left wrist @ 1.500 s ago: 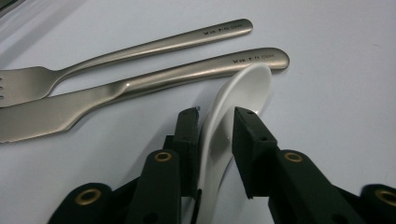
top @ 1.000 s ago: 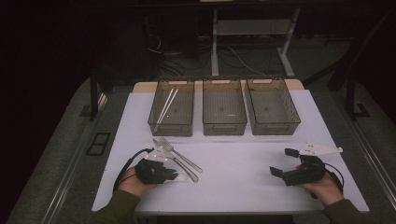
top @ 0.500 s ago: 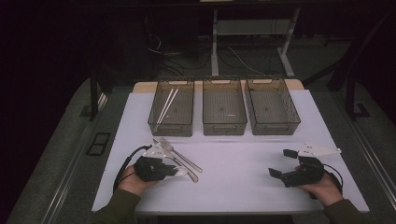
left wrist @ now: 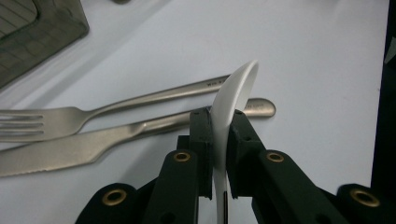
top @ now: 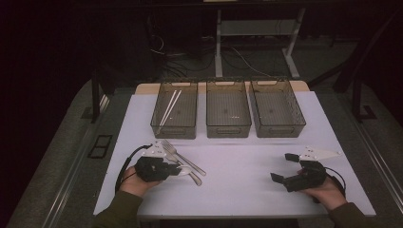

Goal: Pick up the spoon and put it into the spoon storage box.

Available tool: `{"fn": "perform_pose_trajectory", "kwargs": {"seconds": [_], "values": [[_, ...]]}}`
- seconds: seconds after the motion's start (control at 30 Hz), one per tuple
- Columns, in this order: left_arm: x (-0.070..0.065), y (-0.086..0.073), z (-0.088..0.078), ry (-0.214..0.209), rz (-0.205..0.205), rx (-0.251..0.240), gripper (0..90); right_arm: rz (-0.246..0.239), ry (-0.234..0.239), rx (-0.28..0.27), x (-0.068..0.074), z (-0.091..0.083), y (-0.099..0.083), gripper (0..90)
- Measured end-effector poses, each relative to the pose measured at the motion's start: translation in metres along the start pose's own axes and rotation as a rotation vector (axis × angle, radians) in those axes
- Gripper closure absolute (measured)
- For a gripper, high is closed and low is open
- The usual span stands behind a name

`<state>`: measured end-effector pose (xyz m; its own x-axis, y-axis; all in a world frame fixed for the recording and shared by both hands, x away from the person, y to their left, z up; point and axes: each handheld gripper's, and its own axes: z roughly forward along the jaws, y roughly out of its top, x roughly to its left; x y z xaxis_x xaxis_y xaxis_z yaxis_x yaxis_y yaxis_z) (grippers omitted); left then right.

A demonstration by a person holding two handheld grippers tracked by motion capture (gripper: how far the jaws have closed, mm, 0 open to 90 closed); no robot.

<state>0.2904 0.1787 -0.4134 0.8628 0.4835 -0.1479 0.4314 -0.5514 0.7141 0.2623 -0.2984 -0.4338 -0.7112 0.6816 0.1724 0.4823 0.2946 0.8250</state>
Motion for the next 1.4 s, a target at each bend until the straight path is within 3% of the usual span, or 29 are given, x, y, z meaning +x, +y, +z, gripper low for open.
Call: {"fn": "perform_pose_trajectory", "kwargs": {"seconds": [0.43, 1.0, 1.4], "values": [[0.003, 0.017, -0.003, 0.023, 0.022, -0.085, 81.6, 0.003, -0.005, -0.006, -0.001, -0.001, 0.001, 0.8], [0.005, 0.041, 0.001, 0.009, -0.046, -0.186, 81.6, 0.005, -0.006, -0.012, -0.001, -0.001, 0.001, 0.8], [0.011, 0.070, 0.008, 0.041, -0.006, -0.231, 81.6, 0.008, -0.005, -0.013, -0.001, -0.002, 0.001, 0.8]]}}
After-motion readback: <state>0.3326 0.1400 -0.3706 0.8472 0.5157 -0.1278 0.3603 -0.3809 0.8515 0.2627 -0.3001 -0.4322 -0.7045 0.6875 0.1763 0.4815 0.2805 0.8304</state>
